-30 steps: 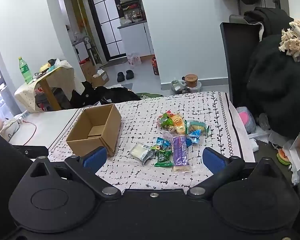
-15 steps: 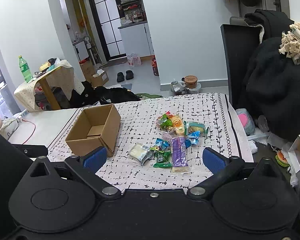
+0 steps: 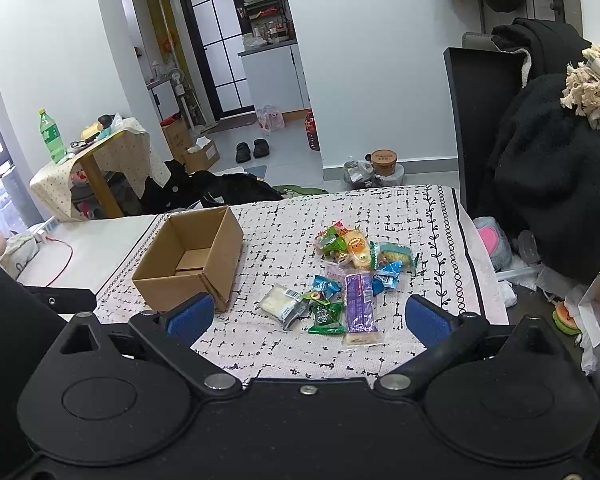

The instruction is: Organize snacks

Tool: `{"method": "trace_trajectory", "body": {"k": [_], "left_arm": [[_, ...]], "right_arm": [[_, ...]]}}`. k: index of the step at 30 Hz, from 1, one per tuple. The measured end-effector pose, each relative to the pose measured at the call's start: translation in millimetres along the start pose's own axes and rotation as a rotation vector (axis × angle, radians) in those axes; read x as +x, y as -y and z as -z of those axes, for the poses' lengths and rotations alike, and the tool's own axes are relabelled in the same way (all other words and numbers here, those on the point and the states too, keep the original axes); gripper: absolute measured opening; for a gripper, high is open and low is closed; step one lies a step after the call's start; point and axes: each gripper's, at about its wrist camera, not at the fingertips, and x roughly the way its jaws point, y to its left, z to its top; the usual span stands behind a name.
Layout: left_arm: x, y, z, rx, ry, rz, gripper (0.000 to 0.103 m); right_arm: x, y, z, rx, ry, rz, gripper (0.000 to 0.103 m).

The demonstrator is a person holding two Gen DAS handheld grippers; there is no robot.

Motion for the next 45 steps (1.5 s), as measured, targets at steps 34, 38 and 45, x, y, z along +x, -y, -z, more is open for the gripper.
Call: {"method": "trace_trajectory", "body": {"k": [34, 38, 45], "left_arm": [[-2.7, 0.1, -1.3, -0.002, -0.002, 0.007, 0.103], [-2.3, -0.2, -1.9, -0.003, 0.002, 0.011, 0.103], [1.9, -3.0, -5.2, -0.010, 0.004, -0.001, 0.103]], "right_arm": [[1.3, 0.3, 1.8, 0.006, 0.000, -0.016, 0.103], [0.9, 2.1, 1.4, -0.004, 0.015, -0.011, 0.103], [6.2, 6.9, 0.0, 0.001, 0.016, -0.013, 0.103]]}}
